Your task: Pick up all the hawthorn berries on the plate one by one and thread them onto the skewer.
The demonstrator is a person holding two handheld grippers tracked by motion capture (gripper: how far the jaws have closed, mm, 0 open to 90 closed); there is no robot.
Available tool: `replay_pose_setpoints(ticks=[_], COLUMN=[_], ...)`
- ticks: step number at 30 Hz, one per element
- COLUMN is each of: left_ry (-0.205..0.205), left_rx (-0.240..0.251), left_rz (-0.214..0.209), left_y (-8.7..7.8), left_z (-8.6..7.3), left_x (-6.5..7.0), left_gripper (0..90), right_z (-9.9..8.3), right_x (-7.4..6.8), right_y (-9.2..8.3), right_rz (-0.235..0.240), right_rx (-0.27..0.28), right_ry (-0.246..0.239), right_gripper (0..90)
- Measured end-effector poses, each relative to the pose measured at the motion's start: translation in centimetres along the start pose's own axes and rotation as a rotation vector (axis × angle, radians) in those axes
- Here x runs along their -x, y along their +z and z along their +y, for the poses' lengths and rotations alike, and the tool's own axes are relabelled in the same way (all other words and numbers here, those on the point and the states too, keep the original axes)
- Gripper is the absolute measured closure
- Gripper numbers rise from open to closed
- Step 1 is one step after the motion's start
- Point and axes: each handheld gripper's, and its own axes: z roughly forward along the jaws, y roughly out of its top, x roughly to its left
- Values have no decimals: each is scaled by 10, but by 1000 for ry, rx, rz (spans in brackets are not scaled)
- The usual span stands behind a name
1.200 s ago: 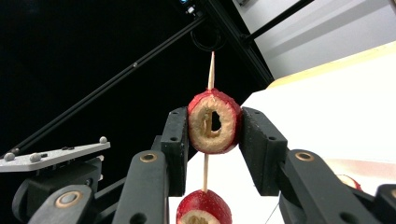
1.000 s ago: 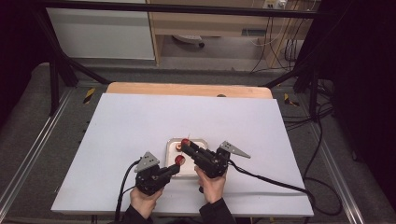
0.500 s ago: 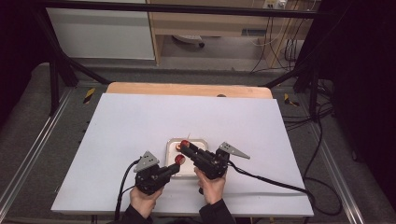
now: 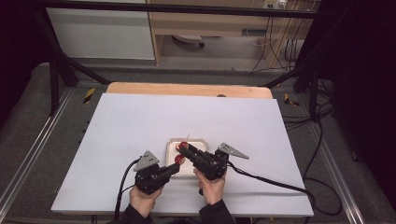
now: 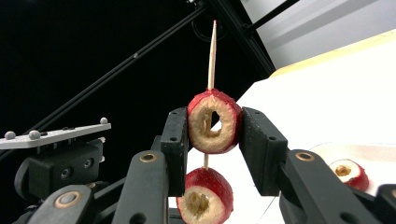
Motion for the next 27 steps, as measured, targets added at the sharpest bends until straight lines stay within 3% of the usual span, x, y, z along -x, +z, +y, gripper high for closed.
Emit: replay_pose_setpoints(ticks=[11,14,15,18,20,21,22,23,25,27], left_ry=[-4,-4,-4,5,-2,-15,-21,-19,-10,5], left_rx=[-12,6,-12,45,46,52,56,53,50,45], left_rz=[-6,-8,-7,-17,-19,-23,-25,-28,-30,-29], left_y=[1,0,0,-2,-6,-7,-8,-9,-10,-11], left_z=[0,0,2,0,2,3,3,4,4,3], left_x=[-1,-1,-2,-2,-4,-6,-8,-10,-12,-13], left_gripper=[889,889,889,889,889,888,888,888,888,887], right_z=[-3,-5,-5,-5,-1,0,1,1,4,8], right_x=[0,1,1,-2,-8,-9,-9,-9,-8,-10], right_y=[0,1,1,2,6,8,9,11,9,6], right_rz=[-3,-1,6,0,-1,-1,-13,-31,-31,-41], right_rx=[-15,-19,-39,-21,-20,-28,-44,-57,-71,-59], right_ry=[2,4,7,-6,-39,-42,-51,-55,-58,-95], right_gripper=[639,638,638,636,628,608,491,434,422,371])
